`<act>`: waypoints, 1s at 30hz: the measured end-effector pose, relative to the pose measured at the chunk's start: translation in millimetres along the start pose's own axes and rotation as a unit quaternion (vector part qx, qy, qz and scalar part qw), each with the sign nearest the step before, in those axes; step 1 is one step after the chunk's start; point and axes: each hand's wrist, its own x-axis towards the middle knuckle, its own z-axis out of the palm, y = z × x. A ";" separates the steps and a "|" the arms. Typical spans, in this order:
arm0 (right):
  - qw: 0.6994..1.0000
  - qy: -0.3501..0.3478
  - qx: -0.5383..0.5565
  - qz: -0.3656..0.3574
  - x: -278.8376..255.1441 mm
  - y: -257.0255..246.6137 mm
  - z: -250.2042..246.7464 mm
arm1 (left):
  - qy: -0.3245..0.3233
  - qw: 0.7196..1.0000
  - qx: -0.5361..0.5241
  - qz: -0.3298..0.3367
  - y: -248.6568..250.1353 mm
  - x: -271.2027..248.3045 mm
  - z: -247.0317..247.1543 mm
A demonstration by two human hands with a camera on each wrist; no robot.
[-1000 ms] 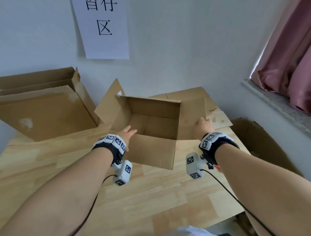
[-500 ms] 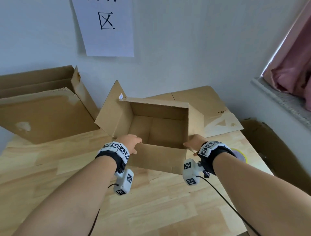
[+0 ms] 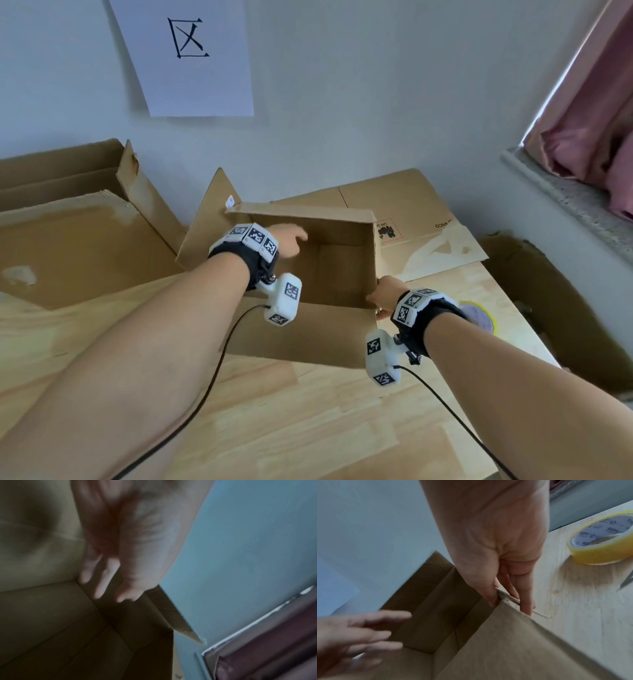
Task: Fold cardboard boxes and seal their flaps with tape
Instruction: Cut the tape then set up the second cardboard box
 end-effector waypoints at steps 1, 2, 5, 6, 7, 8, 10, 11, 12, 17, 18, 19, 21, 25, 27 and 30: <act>1.000 -0.013 0.011 0.002 -2.1 2.5 -1.4 | 0.046 0.999 -0.014 0.014 2.1 7.5 -5.9; 1.000 -0.023 0.018 0.004 -2.2 4.0 -2.2 | 0.088 0.995 -0.039 0.021 4.2 12.8 -11.7; 0.999 -0.036 0.020 0.002 0.0 4.6 -1.6 | 0.154 0.984 -0.088 0.019 5.9 22.0 -25.3; 0.999 -0.035 -0.007 0.008 -1.2 2.3 -1.0 | 0.149 0.985 -0.090 0.013 5.8 24.2 -26.9; 0.999 -0.030 -0.040 0.012 -1.4 1.1 -0.7 | 0.137 0.987 -0.089 0.005 5.4 26.2 -27.0; 0.997 -0.024 -0.065 0.017 -2.1 -0.3 -0.9 | 0.125 0.988 -0.088 -0.003 5.0 27.3 -25.6; 0.996 -0.017 -0.090 0.020 -3.3 -2.9 -0.9 | 0.126 0.988 -0.094 -0.014 3.2 28.7 -19.5; 0.995 -0.015 -0.097 0.019 -4.0 -3.8 -1.0 | 0.135 0.985 -0.104 -0.015 2.5 28.8 -16.7; 0.994 -0.012 -0.103 0.023 -4.7 -3.9 -1.4 | 0.146 0.983 -0.112 -0.015 1.9 28.8 -15.0; 0.992 -0.008 -0.122 0.023 -6.4 -4.7 -1.7 | 0.156 0.982 -0.105 -0.025 -10.1 31.6 -22.1; 0.993 -0.011 -0.117 0.024 -7.3 -4.7 -1.9 | 0.156 0.982 -0.105 -0.026 -12.8 31.1 -25.3; 0.993 -0.012 -0.111 0.021 -8.8 -5.1 -2.9 | 0.159 0.981 -0.104 -0.029 -15.1 29.8 -28.4; 0.995 -0.018 -0.101 0.017 -9.1 -4.1 -3.5 | 0.165 0.981 -0.090 -0.039 -19.4 24.2 -29.5; 0.996 -0.027 -0.084 0.014 -12.5 -5.2 -3.5 | 0.177 0.979 -0.063 -0.074 -31.5 6.4 -13.3; 0.998 -0.017 -0.056 0.009 -12.5 -3.2 -4.7 | 0.181 0.978 -0.032 -0.101 -41.3 -3.1 -3.7; 0.999 0.013 -0.003 0.038 -12.0 3.8 -4.3 | 0.188 0.972 0.026 -0.135 -59.3 -14.6 5.8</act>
